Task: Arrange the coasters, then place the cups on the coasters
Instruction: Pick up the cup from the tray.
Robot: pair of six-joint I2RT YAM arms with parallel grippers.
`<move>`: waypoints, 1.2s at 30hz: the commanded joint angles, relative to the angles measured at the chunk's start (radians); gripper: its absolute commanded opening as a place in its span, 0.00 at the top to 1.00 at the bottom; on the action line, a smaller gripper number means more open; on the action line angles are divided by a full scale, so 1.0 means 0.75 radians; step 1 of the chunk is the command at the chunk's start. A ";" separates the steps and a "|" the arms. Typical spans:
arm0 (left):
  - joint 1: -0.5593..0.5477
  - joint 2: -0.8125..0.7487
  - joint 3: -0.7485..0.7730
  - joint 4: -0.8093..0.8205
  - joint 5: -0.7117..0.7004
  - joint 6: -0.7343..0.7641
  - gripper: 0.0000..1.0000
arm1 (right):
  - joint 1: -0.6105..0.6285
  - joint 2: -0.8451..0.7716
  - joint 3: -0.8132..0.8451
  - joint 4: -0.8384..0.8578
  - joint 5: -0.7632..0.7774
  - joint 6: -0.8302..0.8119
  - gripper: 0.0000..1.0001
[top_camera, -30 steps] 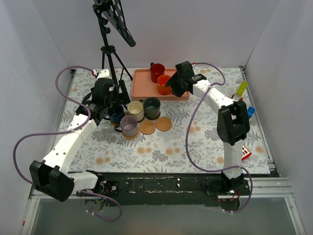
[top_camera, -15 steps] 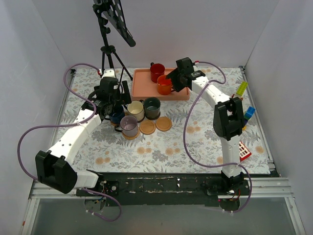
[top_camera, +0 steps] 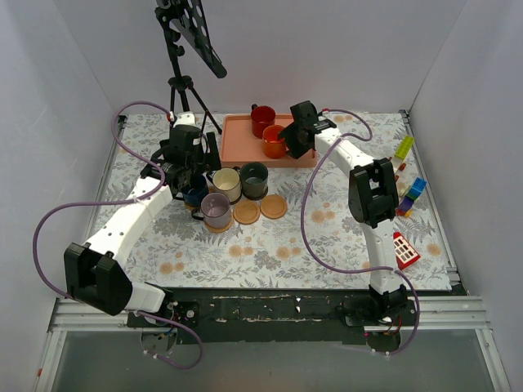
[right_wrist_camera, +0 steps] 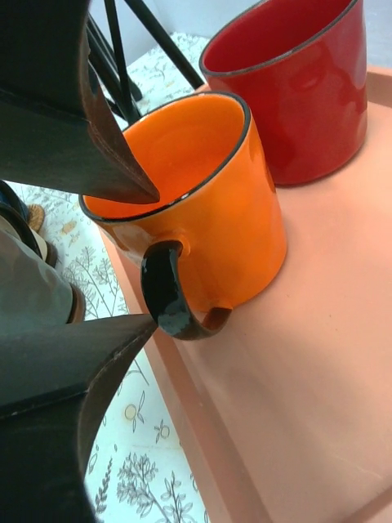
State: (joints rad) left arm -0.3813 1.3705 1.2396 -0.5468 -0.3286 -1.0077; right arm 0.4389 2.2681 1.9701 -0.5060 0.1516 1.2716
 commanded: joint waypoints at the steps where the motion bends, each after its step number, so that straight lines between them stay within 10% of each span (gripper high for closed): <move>1: 0.005 -0.009 0.051 0.011 -0.030 0.016 0.02 | 0.000 -0.007 0.055 -0.062 0.086 -0.063 0.38; 26: 0.005 -0.017 0.037 0.011 -0.016 0.012 0.02 | -0.002 0.013 0.046 -0.051 0.127 -0.192 0.61; 36: 0.005 -0.005 0.047 0.007 -0.028 0.014 0.02 | -0.004 -0.003 0.048 0.004 0.070 -0.113 0.85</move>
State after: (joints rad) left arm -0.3813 1.3705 1.2407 -0.5461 -0.3298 -1.0061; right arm 0.4393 2.2696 1.9747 -0.5259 0.2207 1.1515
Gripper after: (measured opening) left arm 0.981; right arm 0.220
